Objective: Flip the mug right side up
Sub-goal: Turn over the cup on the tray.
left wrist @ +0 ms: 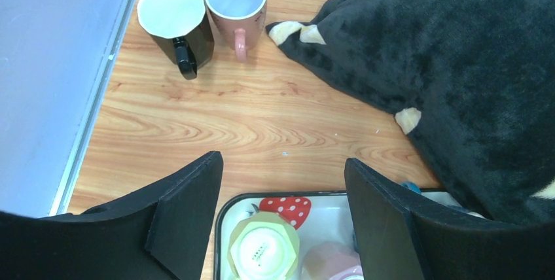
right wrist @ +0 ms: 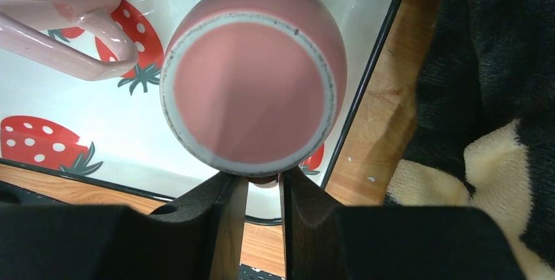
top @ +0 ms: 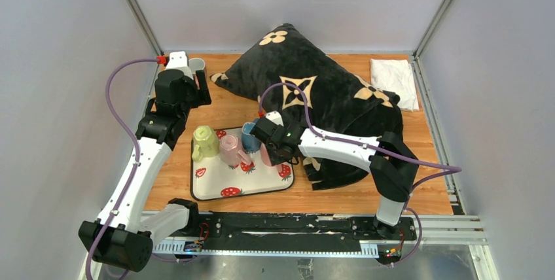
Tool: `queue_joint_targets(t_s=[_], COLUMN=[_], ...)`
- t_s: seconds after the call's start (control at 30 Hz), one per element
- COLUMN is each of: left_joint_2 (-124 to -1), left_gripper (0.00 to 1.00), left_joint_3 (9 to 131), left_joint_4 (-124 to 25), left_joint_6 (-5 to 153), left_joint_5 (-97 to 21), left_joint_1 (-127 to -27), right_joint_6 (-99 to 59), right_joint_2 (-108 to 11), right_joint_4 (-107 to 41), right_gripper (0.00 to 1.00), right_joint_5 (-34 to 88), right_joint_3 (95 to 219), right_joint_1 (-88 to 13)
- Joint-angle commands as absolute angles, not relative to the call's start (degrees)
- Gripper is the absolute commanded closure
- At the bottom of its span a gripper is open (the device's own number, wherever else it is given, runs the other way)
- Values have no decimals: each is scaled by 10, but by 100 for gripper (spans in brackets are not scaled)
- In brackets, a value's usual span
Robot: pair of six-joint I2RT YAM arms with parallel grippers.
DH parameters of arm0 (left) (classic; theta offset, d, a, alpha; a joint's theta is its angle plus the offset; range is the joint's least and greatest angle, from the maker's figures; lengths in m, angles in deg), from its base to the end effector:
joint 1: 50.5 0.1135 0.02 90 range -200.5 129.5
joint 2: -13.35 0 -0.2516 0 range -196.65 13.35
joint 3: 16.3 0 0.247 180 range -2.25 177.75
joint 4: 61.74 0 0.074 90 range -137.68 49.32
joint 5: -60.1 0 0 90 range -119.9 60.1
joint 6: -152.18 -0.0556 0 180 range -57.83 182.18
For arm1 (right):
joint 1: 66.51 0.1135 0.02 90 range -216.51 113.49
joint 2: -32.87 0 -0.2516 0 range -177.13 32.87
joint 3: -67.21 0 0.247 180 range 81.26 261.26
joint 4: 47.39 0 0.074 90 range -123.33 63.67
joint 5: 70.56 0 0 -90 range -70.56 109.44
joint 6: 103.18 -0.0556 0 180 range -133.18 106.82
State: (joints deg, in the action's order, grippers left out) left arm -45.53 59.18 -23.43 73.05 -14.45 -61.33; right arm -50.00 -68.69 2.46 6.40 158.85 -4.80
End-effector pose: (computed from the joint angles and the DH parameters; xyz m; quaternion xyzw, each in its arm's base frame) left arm 0.2436 -0.0315 0.3523 -0.0757 0.8201 0.0046 0.5672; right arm 0.1903 0.3271 0.2067 -0.1778 0.9430 0.1248 0.2521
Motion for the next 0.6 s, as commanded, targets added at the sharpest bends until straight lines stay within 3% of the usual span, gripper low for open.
queue_joint_targets(t_s=[0.0, 0.2, 0.4, 0.57], left_joint_2=[-451, -451, -452, -446], left_gripper=[25, 24, 25, 24], left_joint_3=[589, 589, 588, 585], left_joint_4=[-250, -250, -251, -253], left_joint_6=[724, 724, 732, 746], left_joint_5=[-146, -146, -151, -170], left_joint_1=[-606, -605, -603, -602], right_joint_6=[-491, -480, -462, -449], right_joint_2=[-674, -663, -640, -616], right_joint_4=[7, 4, 0, -15], right_gripper=[74, 81, 99, 100], right_joint_5=[53, 47, 53, 74], right_joint_3=[1571, 1567, 1560, 1544], right_joint_1=[-55, -55, -55, -57])
